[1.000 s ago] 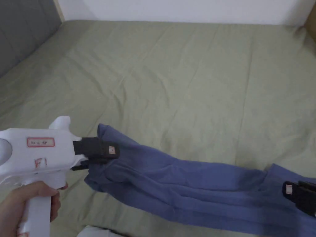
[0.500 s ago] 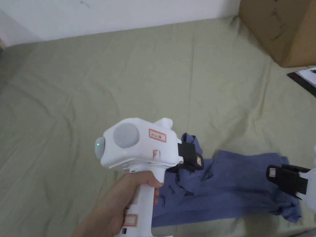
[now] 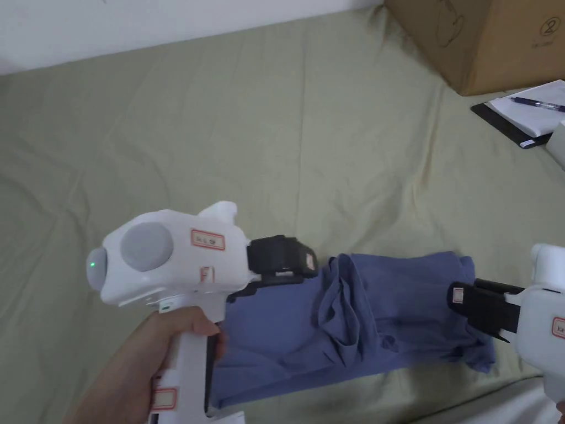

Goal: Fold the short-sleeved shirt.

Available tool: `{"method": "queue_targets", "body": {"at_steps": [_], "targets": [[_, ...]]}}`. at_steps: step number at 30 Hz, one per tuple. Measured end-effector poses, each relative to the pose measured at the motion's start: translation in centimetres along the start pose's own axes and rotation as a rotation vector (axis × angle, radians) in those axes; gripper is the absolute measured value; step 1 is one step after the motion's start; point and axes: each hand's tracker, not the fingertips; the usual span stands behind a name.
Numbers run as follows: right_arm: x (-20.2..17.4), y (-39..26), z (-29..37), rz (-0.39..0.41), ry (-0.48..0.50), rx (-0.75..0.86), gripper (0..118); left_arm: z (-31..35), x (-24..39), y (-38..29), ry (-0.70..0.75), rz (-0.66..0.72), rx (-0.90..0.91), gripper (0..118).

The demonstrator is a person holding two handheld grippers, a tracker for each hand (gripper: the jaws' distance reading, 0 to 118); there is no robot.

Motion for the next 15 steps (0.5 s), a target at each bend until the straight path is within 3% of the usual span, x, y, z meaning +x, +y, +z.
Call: {"method": "queue_targets", "body": {"at_steps": [2,3,7,11,15], "targets": [[-0.5,0.1,-0.2,0.019,0.006,0.009,0,-0.3,-1.1,-0.6,0.081,0.028,-0.003,19],[-0.6,0.1,-0.3,0.023,0.004,0.013,0,-0.9,-1.7,-1.0,0.100,0.037,-0.025,0],[-0.9,0.1,-0.2,0.026,0.036,0.034,0,-3.3,-3.3,-3.0,0.022,0.162,-0.062,0],[-1.4,0.1,-0.1,0.119,-0.018,0.052,0,-5.5,-1.6,-3.6,-0.080,0.117,-0.116,0],[-1.2,0.1,-0.1,0.097,-0.001,0.048,0,-7.3,0.2,-3.0,-0.081,0.083,-0.135,0]]}}
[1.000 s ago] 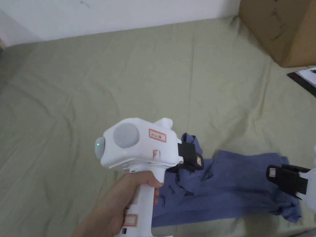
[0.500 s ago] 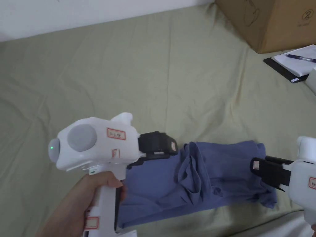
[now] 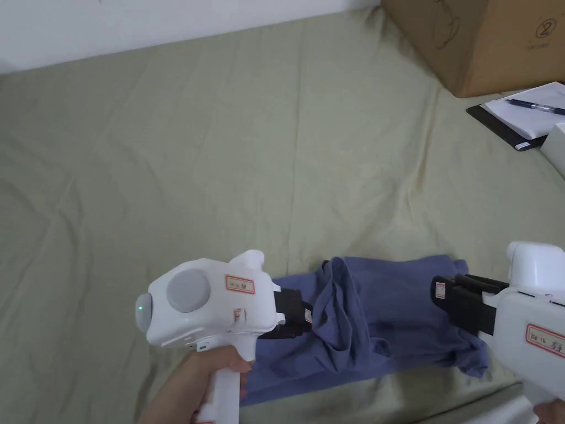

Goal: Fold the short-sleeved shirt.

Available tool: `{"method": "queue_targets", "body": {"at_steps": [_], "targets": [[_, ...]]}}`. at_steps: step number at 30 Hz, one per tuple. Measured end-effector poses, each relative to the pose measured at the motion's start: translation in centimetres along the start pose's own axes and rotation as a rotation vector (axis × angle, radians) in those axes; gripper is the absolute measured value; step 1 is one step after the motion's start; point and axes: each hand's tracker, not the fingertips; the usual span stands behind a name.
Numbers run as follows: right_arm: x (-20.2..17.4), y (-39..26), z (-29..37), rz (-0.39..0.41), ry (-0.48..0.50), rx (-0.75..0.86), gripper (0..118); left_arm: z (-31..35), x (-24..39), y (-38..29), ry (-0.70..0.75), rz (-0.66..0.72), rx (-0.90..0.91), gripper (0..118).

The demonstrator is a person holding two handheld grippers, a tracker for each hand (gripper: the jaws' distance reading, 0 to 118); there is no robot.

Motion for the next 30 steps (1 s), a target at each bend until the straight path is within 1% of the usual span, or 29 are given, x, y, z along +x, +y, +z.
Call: {"method": "queue_targets", "body": {"at_steps": [4,7,10,12,15,18,19,22,25,26,30], "targets": [[0.3,-0.2,-0.2,-0.004,-0.008,-0.016,0,-2.8,1.9,0.1,-0.059,-0.075,-0.098,0],[0.3,-0.4,-0.1,0.001,-0.011,-0.026,0,-4.6,3.5,-0.2,-0.062,-0.054,-0.128,0],[0.3,-0.4,0.1,0.005,-0.009,-0.028,0,-4.8,5.2,-0.6,-0.103,-0.176,-0.148,0],[0.3,-0.4,0.2,0.006,-0.016,-0.026,0,-4.7,5.2,-0.9,-0.120,-0.211,-0.168,0],[0.0,-0.1,0.6,0.008,-0.013,-0.015,0,-3.4,3.4,-0.9,-0.109,-0.150,-0.146,0],[-0.7,0.3,0.7,0.028,-0.012,-0.011,0,0.3,1.0,-0.8,-0.156,-0.115,-0.048,0],[-0.9,0.3,0.6,0.037,-0.012,-0.010,0,1.9,-0.2,-0.9,-0.171,-0.104,-0.014,13],[-1.7,0.4,0.2,0.056,-0.006,-0.018,0,6.7,-4.2,-1.0,-0.254,-0.055,0.049,73],[-2.6,0.5,-0.6,0.074,0.002,-0.032,0,10.5,-9.4,-1.2,-0.329,0.006,0.122,111],[-2.9,0.5,-0.9,0.078,0.005,-0.037,0,11.4,-11.0,-1.2,-0.342,0.034,0.150,115],[-4.3,0.6,-2.1,0.093,0.014,-0.058,0,12.6,-16.6,-1.7,-0.405,0.169,0.209,115]]}}
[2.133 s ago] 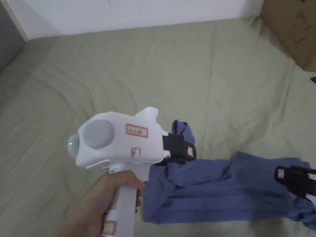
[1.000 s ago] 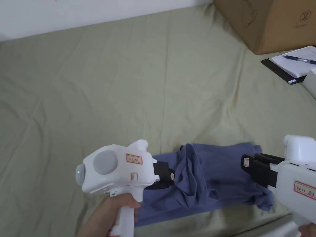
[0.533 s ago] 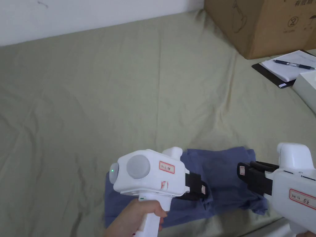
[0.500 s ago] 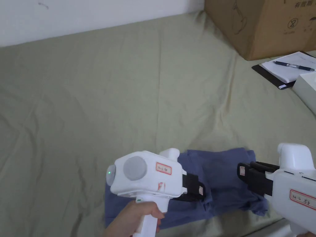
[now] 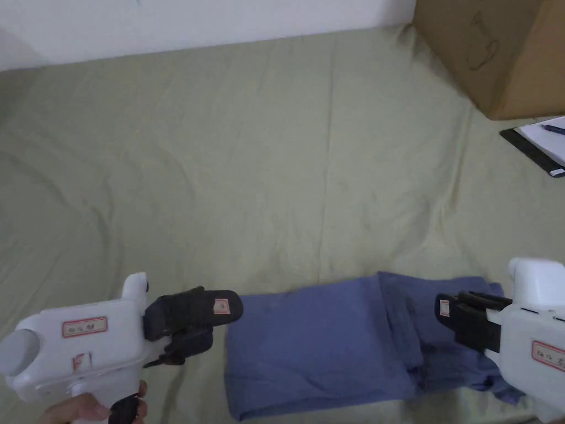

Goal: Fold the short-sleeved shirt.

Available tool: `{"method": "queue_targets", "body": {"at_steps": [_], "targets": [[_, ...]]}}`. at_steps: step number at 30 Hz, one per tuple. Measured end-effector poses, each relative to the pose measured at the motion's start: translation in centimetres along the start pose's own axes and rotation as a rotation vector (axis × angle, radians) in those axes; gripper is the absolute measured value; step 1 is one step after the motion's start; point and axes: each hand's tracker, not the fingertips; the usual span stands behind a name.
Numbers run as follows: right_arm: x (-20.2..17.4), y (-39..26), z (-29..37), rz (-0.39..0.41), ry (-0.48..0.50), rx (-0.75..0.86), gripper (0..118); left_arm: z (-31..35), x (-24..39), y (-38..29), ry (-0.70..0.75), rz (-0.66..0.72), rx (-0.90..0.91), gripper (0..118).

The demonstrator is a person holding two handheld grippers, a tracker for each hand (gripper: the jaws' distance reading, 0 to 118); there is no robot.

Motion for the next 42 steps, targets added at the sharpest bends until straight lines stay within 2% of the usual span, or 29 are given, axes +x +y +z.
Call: {"method": "queue_targets", "body": {"at_steps": [3,7,9,10,12,13,14,15,16,17,18,28,33,38,42], "targets": [[-1.0,0.2,-0.5,0.032,0.004,-0.018,0,-0.2,-3.0,0.1,-0.012,0.095,-0.030,115],[-1.8,0.3,-1.2,0.066,-0.007,-0.042,0,-3.2,-5.1,0.1,0.010,0.102,-0.143,115],[-2.0,0.4,-1.0,0.046,0.006,-0.022,0,-4.2,-5.1,0.2,-0.105,0.084,-0.143,115],[-2.0,0.7,-0.9,0.028,0.038,-0.016,0,-5.0,-5.2,0.4,-0.153,0.089,-0.177,110],[-2.1,1.1,-1.0,0.033,0.034,-0.014,0,-7.2,-5.4,0.6,-0.154,0.151,-0.262,94],[-2.2,1.3,-1.1,0.047,0.020,-0.017,0,-7.9,-4.9,0.5,-0.126,0.152,-0.283,94],[-2.3,1.5,-1.3,0.056,0.011,-0.019,0,-8.5,-4.4,0.3,-0.041,0.115,-0.273,55],[-2.3,1.5,-1.3,0.059,0.010,-0.019,0,-9.5,-4.0,0.2,0.091,0.075,-0.277,6],[-2.2,1.6,-1.3,0.059,0.011,-0.020,0,-9.9,-4.6,0.0,0.183,0.091,-0.281,7],[-2.1,1.5,-1.3,0.057,0.011,-0.020,0,-9.4,-4.5,-0.2,-0.014,0.122,-0.269,7],[-2.1,1.6,-1.3,0.055,0.008,-0.020,0,-8.8,-4.5,-0.1,-0.029,0.148,-0.246,7],[-1.2,1.4,-1.0,0.050,-0.041,-0.043,0,-4.0,-5.3,2.5,0.066,0.065,-0.232,7],[-0.6,1.5,-0.5,0.042,-0.062,-0.033,0,3.6,-3.8,3.1,0.200,0.006,-0.170,7],[-0.6,1.3,-0.7,0.035,-0.061,-0.026,0,11.0,-3.8,4.6,0.427,0.012,-0.089,7],[-1.0,0.8,-1.1,0.022,-0.044,-0.032,0,12.6,-1.4,5.3,0.423,-0.007,-0.036,7]]}}
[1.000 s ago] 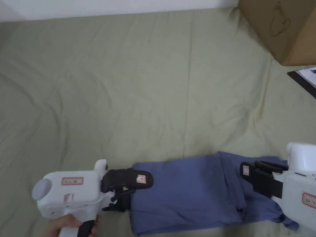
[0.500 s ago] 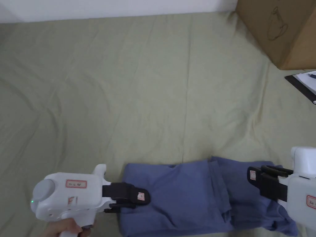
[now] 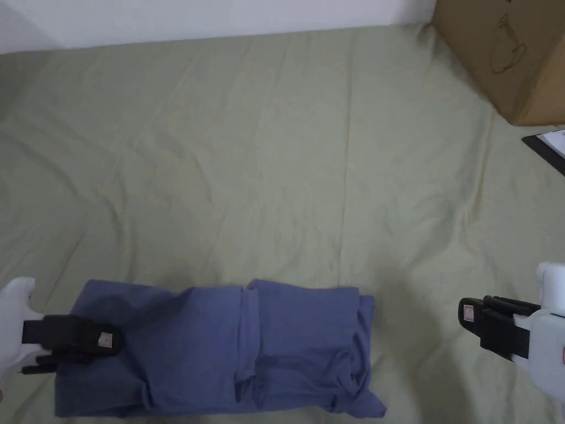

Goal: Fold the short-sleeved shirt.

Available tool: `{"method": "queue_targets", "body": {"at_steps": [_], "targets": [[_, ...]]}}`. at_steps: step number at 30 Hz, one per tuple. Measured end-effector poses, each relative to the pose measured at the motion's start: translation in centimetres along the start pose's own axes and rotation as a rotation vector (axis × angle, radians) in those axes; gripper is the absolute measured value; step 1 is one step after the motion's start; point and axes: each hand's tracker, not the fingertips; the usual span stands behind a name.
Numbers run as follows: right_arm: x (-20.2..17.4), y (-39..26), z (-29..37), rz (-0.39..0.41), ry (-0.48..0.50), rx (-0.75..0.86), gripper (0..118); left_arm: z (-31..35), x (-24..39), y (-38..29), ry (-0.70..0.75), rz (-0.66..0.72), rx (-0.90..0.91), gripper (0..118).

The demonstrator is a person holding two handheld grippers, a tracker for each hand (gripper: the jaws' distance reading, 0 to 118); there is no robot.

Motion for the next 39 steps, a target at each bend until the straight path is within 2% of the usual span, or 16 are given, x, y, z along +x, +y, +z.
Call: {"method": "queue_targets", "body": {"at_steps": [7,11,12,14,15,22,23,24,25,26,27,28,32,37,38,39], "targets": [[-0.2,-0.5,-0.1,0.011,0.020,-0.017,0,0.5,10.2,-1.5,0.010,-0.019,0.019,7],[0.7,-0.8,0.2,-0.011,0.025,-0.010,0,-1.8,16.2,-1.6,-0.049,-0.087,-0.071,7],[1.0,-0.8,0.3,-0.017,0.026,-0.009,0,-2.6,17.5,-1.7,-0.049,-0.090,-0.069,7],[1.8,-1.0,0.6,-0.030,0.025,-0.003,0,-4.9,20.4,-1.7,-0.012,-0.185,-0.091,7],[2.1,-1.1,0.8,-0.040,0.023,0.000,0,-6.1,21.5,-2.1,-0.009,-0.160,-0.081,7],[4.6,-1.8,1.8,-0.108,0.008,0.011,0,-17.3,26.4,-3.0,0.082,-0.295,-0.223,7],[5.0,-1.9,1.9,-0.116,0.006,0.013,0,-18.8,26.4,-3.1,0.096,-0.298,-0.250,13],[5.3,-2.0,2.0,-0.123,0.002,0.013,0,-19.8,26.6,-3.5,0.111,-0.313,-0.261,28],[5.7,-2.1,2.2,-0.132,-0.005,0.013,0,-20.8,26.9,-3.8,0.084,-0.351,-0.279,68],[6.0,-2.2,2.3,-0.139,-0.010,0.015,0,-21.2,26.9,-4.3,0.078,-0.340,-0.268,98],[6.3,-2.3,2.4,-0.144,-0.013,0.014,0,-21.3,27.1,-4.7,0.077,-0.352,-0.265,114],[6.5,-2.3,2.4,-0.151,-0.017,0.011,0,-21.3,27.4,-5.0,0.072,-0.382,-0.270,117],[7.2,-2.6,2.2,-0.167,-0.030,0.002,0,-18.1,27.5,-4.6,0.047,-0.407,-0.237,117],[7.1,-2.5,1.8,-0.174,-0.018,0.004,0,-13.8,24.5,-2.5,0.037,-0.274,-0.110,116],[7.1,-2.5,1.8,-0.171,-0.015,0.005,0,-13.4,23.5,-2.3,0.045,-0.234,-0.093,112],[7.0,-2.5,1.7,-0.168,-0.014,0.005,0,-13.2,23.1,-2.3,0.063,-0.214,-0.074,98]]}}
